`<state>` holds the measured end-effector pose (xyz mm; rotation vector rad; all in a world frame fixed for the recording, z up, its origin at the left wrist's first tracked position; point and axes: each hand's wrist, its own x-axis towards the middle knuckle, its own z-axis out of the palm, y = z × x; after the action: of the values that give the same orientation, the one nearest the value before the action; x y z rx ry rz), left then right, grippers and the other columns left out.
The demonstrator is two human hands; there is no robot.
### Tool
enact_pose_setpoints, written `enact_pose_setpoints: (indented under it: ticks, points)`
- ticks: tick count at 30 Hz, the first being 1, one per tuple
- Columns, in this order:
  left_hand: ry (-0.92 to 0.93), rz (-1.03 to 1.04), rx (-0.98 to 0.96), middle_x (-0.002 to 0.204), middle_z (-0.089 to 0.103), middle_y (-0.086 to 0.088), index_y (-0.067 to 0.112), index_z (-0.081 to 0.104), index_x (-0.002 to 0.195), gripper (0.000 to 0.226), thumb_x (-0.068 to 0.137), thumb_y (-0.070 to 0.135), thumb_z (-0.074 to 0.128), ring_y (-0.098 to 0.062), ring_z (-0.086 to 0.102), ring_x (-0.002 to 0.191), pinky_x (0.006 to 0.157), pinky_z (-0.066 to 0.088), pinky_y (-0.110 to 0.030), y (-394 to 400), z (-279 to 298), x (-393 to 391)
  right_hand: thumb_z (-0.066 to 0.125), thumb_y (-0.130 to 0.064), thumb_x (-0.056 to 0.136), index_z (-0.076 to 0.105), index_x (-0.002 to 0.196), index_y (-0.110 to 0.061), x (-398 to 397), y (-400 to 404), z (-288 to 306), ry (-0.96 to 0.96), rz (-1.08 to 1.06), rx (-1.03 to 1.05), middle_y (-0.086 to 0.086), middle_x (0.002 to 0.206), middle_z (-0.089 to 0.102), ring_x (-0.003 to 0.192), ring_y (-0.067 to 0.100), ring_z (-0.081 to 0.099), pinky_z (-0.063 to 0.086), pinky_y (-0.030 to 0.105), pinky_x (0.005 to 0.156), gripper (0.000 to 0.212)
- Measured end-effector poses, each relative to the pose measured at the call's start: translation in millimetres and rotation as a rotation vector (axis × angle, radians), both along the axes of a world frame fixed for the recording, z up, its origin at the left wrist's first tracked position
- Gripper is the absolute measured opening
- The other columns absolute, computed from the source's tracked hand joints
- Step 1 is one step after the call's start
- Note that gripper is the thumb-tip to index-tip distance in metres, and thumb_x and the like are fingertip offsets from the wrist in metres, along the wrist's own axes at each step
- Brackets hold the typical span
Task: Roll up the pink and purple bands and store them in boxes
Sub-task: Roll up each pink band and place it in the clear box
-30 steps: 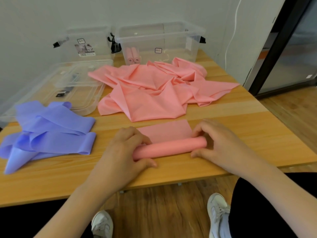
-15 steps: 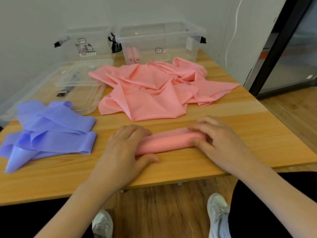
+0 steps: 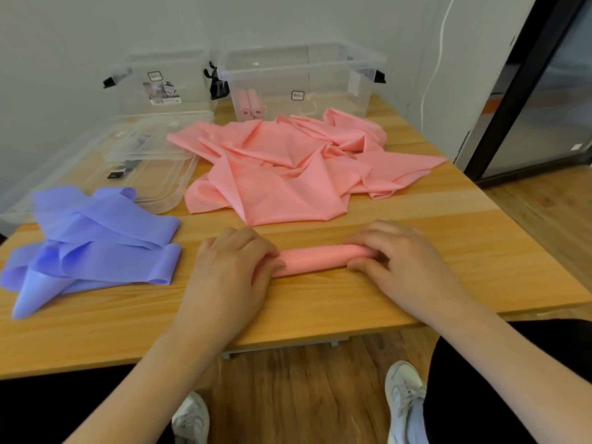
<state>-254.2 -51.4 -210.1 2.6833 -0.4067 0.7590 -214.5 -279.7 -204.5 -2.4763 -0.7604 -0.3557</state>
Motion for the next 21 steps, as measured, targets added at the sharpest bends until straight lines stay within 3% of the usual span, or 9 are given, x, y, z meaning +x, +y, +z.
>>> enact_pose_setpoints:
  ticks: [3, 5, 8, 10, 12, 14, 17, 19, 21]
  points:
    - [-0.092, 0.073, -0.01, 0.081, 0.061, -0.004, 0.011, 0.069, 0.082, 0.029, 0.085, 0.031, 0.049, -0.022, 0.054, 0.073, 0.064, 0.044, -0.036, -5, -2, -2, 0.068, -0.02, 0.08, 0.069, 0.098, -0.013, 2, 3, -2, -0.046, -0.01, 0.056, -0.005, 0.086, 0.061, 0.085, 0.017, 0.056, 0.046, 0.04, 0.079, 0.019]
    - [-0.074, 0.07, -0.182, 0.075, 0.061, -0.002, 0.01, 0.067, 0.078, 0.027, 0.085, 0.03, 0.051, -0.013, 0.051, 0.068, 0.064, 0.04, -0.026, -12, 5, -10, 0.068, -0.019, 0.078, 0.07, 0.094, -0.011, 4, 6, 0, -0.079, -0.022, 0.103, -0.008, 0.08, 0.056, 0.08, 0.011, 0.052, 0.045, 0.035, 0.075, 0.018]
    - [0.304, 0.105, -0.627, 0.069, 0.068, 0.001, 0.017, 0.068, 0.074, 0.026, 0.09, 0.033, 0.054, -0.011, 0.06, 0.068, 0.065, 0.046, -0.02, -38, 20, -23, 0.063, -0.022, 0.075, 0.071, 0.092, -0.01, 3, 6, 3, -0.13, -0.075, 0.204, -0.014, 0.079, 0.049, 0.077, 0.0, 0.042, 0.042, 0.029, 0.072, 0.023]
    - [0.596, 0.08, -1.116, 0.083, 0.071, -0.002, 0.015, 0.067, 0.091, 0.018, 0.091, 0.028, 0.054, -0.013, 0.067, 0.079, 0.076, 0.054, -0.026, -53, 27, -23, 0.061, -0.023, 0.076, 0.071, 0.092, -0.01, -2, 7, 4, -0.163, -0.122, 0.256, -0.013, 0.08, 0.051, 0.076, 0.003, 0.045, 0.044, 0.032, 0.07, 0.023]
    - [0.693, 0.02, -1.542, 0.095, 0.067, -0.007, 0.01, 0.059, 0.099, 0.015, 0.093, 0.021, 0.05, -0.018, 0.066, 0.089, 0.082, 0.053, -0.031, -59, 35, -12, 0.056, -0.03, 0.08, 0.071, 0.094, -0.011, -12, 12, 3, -0.186, -0.153, 0.289, -0.011, 0.082, 0.054, 0.078, 0.006, 0.048, 0.044, 0.033, 0.071, 0.028]
    - [0.657, -0.045, -1.815, 0.102, 0.064, -0.012, 0.007, 0.052, 0.108, 0.017, 0.095, 0.015, 0.046, -0.022, 0.063, 0.093, 0.084, 0.051, -0.034, -61, 45, -1, 0.051, -0.035, 0.08, 0.071, 0.095, -0.011, -23, 18, 1, -0.195, -0.156, 0.316, -0.006, 0.084, 0.06, 0.081, 0.012, 0.053, 0.046, 0.035, 0.072, 0.034]
    - [0.565, -0.162, -1.944, 0.092, 0.069, -0.01, 0.007, 0.05, 0.114, 0.02, 0.095, 0.006, 0.043, -0.022, 0.065, 0.088, 0.08, 0.052, -0.039, -58, 53, 8, 0.06, -0.038, 0.077, 0.07, 0.099, -0.015, -32, 24, 4, -0.155, -0.125, 0.353, -0.011, 0.091, 0.057, 0.089, 0.008, 0.052, 0.047, 0.036, 0.078, 0.033]
    - [0.548, -0.207, -1.91, 0.087, 0.067, -0.008, 0.007, 0.051, 0.109, 0.018, 0.094, 0.005, 0.043, -0.018, 0.066, 0.081, 0.076, 0.053, -0.038, -54, 60, 9, 0.073, -0.036, 0.073, 0.064, 0.112, -0.022, -31, 25, 13, 0.062, -0.087, 0.414, -0.015, 0.107, 0.055, 0.102, 0.001, 0.048, 0.042, 0.029, 0.091, 0.043]
    - [0.55, -0.241, -1.845, 0.087, 0.065, -0.008, 0.005, 0.054, 0.103, 0.015, 0.093, 0.005, 0.043, -0.015, 0.067, 0.075, 0.068, 0.056, -0.033, -49, 70, 11, 0.079, -0.028, 0.068, 0.053, 0.124, -0.025, -23, 25, 25, 0.381, -0.058, 0.545, -0.013, 0.119, 0.054, 0.107, 0.002, 0.051, 0.041, 0.025, 0.093, 0.062]
